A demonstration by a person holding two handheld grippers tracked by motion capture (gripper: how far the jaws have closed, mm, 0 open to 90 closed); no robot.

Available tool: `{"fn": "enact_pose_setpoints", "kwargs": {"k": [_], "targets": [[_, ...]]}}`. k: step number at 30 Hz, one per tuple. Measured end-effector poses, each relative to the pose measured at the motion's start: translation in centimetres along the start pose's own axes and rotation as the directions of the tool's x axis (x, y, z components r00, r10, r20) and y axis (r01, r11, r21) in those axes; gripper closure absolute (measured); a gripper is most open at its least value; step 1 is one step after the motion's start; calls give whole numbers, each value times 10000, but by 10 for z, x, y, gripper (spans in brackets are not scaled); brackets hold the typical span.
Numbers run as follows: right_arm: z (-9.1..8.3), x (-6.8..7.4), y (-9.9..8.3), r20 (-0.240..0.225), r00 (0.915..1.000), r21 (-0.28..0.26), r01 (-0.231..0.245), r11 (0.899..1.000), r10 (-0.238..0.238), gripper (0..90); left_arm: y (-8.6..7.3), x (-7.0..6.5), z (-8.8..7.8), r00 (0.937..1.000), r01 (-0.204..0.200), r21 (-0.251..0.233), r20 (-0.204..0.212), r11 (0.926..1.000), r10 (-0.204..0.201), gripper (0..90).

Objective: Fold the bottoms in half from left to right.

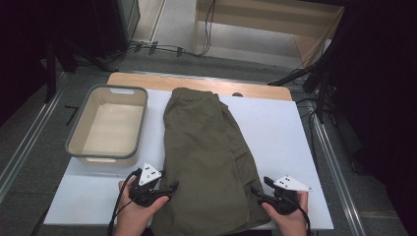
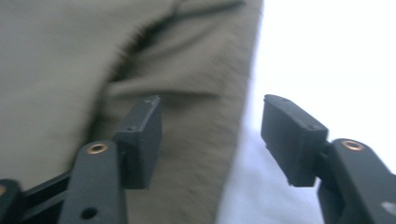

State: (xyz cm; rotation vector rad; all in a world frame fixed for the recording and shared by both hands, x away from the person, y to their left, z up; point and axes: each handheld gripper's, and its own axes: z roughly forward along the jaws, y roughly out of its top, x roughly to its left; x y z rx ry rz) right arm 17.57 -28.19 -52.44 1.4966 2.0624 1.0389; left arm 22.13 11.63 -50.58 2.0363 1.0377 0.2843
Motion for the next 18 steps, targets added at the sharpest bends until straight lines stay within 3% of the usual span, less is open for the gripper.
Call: {"fn": "enact_pose_setpoints", "kwargs": {"k": [4,7,10,13,18], "targets": [[0,-1,-2,238,9997,171,-60,9998,56,518,-1,-3,2,9998,-110,182,-142,9998,112,475],[-1,2,-4,478,9989,219,-16,9998,5,657,-1,-2,3,10000,21,281,-37,9996,-20,623],[-3,4,-7,217,9997,174,56,9998,-60,814,0,-2,4,9994,-197,403,280,9990,186,778],[-5,6,-9,-42,9996,191,270,9995,-270,866,1,3,1,9979,-175,471,629,9987,145,840],[-10,10,-13,-525,9982,114,285,9995,-279,877,3,8,-9,9971,-184,421,750,9989,152,858]]}}
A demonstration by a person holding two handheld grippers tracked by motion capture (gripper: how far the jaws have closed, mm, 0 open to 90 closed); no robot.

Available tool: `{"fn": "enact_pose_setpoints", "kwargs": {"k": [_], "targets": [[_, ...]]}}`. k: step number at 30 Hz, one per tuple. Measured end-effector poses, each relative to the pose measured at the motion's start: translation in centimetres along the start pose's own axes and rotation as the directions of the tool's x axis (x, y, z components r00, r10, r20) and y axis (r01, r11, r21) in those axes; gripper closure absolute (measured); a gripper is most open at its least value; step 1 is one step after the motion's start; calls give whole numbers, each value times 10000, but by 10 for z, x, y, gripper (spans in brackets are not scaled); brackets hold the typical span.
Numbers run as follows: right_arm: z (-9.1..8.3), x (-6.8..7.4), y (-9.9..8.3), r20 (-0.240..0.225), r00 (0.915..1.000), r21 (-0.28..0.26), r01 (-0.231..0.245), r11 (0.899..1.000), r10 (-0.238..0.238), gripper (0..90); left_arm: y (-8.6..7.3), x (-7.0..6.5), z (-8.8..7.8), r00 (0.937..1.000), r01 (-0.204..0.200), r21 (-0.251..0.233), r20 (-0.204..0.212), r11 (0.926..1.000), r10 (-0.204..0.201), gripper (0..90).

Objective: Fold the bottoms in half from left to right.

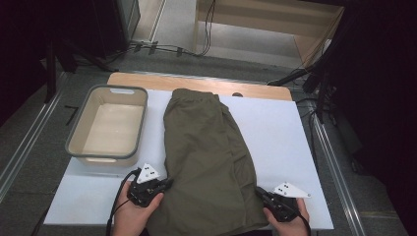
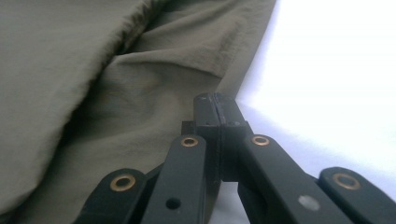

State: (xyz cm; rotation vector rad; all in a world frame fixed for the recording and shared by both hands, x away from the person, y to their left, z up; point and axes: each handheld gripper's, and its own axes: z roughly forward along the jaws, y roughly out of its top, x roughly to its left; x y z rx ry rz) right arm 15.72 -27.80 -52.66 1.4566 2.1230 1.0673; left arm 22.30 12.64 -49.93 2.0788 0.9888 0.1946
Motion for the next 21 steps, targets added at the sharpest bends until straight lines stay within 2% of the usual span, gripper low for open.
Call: {"fn": "enact_pose_setpoints", "kwargs": {"k": [8,13,16,17,19,21], "targets": [[-12,20,-9,-566,9983,-136,151,9998,-159,878,-7,11,-21,9999,95,-194,78,9998,-93,859],[-22,34,-11,-737,9967,-125,345,9993,-354,878,-12,14,-29,9999,-149,-206,76,9997,151,861],[-25,38,-10,-1076,9935,-242,337,9991,-361,854,-14,16,-33,9996,-297,-312,31,9991,298,861],[-25,38,-8,-1149,9926,-314,351,9989,-385,791,-15,17,-34,9995,-319,-365,22,9988,320,861],[-25,37,-3,-1366,9902,-514,226,9984,-294,580,-16,20,-35,9995,-293,-531,100,9982,298,841],[-24,36,6,-1479,9886,-639,205,9977,-298,439,-17,22,-35,9994,-315,-664,109,9973,323,734]]}}
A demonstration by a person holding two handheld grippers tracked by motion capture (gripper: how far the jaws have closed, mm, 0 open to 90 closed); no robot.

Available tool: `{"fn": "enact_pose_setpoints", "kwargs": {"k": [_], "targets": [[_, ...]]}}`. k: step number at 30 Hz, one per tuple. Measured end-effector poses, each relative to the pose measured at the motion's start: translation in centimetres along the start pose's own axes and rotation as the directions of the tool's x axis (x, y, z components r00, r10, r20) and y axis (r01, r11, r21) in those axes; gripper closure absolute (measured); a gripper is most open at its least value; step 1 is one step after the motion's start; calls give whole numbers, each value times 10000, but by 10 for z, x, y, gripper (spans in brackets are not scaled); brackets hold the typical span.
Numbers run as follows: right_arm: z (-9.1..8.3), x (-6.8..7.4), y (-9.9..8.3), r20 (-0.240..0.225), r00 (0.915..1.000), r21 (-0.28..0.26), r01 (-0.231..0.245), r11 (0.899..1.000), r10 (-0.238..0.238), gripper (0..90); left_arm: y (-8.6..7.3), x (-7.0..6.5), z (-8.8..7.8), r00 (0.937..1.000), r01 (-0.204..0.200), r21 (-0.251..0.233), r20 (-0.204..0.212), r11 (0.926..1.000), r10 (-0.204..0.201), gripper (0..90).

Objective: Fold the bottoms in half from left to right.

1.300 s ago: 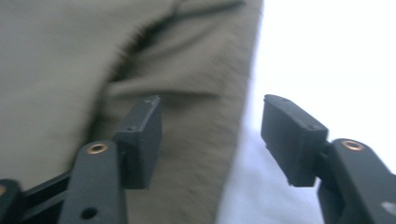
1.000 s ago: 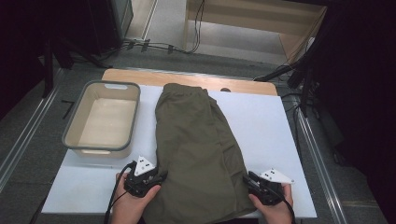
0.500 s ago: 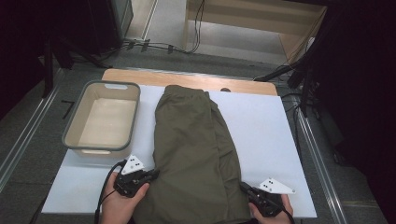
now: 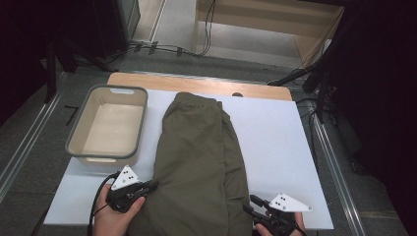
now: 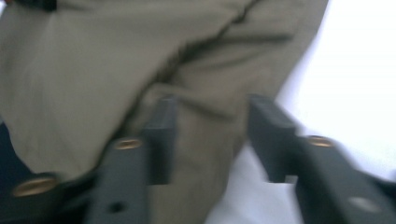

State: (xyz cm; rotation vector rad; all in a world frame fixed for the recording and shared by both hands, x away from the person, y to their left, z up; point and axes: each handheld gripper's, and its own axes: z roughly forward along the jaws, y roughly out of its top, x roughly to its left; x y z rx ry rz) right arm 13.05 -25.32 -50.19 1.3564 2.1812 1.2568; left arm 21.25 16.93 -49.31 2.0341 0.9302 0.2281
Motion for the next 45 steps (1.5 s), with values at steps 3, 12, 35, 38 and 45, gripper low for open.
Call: {"fn": "enact_pose_setpoints", "kwargs": {"k": [3,12,35,38,45], "targets": [[3,-4,15,-190,9995,-294,244,9993,-249,364,-1,3,-3,9999,-46,-326,155,9995,51,642],[25,-28,69,-27,9997,-720,240,9971,-242,68,3,4,-11,9987,14,-1209,506,9927,48,293],[112,-86,167,569,9983,-755,158,9970,-115,0,4,2,-10,9943,-110,-1431,1033,9896,260,0],[124,-92,176,602,9981,-697,155,9974,-113,0,3,2,-9,9946,-158,-1377,997,9903,298,0],[150,-103,196,1068,9943,-395,-32,9992,75,151,1,2,-7,9945,-211,-1321,991,9910,343,0]]}}
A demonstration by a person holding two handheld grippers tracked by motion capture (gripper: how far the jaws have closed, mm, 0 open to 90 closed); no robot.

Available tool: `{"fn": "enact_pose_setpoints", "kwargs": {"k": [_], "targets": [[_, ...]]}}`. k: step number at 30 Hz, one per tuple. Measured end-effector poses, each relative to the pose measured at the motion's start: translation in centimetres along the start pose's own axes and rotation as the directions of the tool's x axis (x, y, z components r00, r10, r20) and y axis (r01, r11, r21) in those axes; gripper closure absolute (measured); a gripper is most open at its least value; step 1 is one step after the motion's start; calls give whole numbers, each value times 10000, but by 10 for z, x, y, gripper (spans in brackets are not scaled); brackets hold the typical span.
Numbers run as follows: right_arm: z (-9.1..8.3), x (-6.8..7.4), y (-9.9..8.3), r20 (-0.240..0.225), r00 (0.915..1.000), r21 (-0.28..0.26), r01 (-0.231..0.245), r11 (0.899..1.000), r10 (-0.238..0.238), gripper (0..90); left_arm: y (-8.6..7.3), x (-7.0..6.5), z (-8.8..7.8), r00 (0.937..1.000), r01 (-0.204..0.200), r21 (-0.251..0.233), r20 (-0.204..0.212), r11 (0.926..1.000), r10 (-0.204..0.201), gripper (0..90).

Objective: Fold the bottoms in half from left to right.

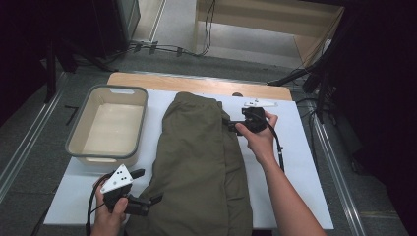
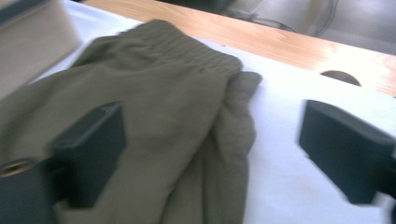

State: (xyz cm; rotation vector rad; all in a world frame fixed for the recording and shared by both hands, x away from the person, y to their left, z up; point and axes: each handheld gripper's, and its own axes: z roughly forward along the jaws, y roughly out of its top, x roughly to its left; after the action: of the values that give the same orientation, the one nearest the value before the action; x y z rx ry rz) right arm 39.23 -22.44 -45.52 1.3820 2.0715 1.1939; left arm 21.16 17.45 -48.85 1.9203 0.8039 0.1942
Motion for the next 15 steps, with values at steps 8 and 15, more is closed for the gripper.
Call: {"fn": "enact_pose_setpoints", "kwargs": {"k": [8,15], "targets": [[37,-14,10,932,9945,657,-540,9964,477,398,-1,0,1,10000,46,18,27,10000,-46,0],[64,-25,16,707,9953,998,-733,9923,664,497,-2,1,4,9999,23,162,134,9999,-25,0]]}}
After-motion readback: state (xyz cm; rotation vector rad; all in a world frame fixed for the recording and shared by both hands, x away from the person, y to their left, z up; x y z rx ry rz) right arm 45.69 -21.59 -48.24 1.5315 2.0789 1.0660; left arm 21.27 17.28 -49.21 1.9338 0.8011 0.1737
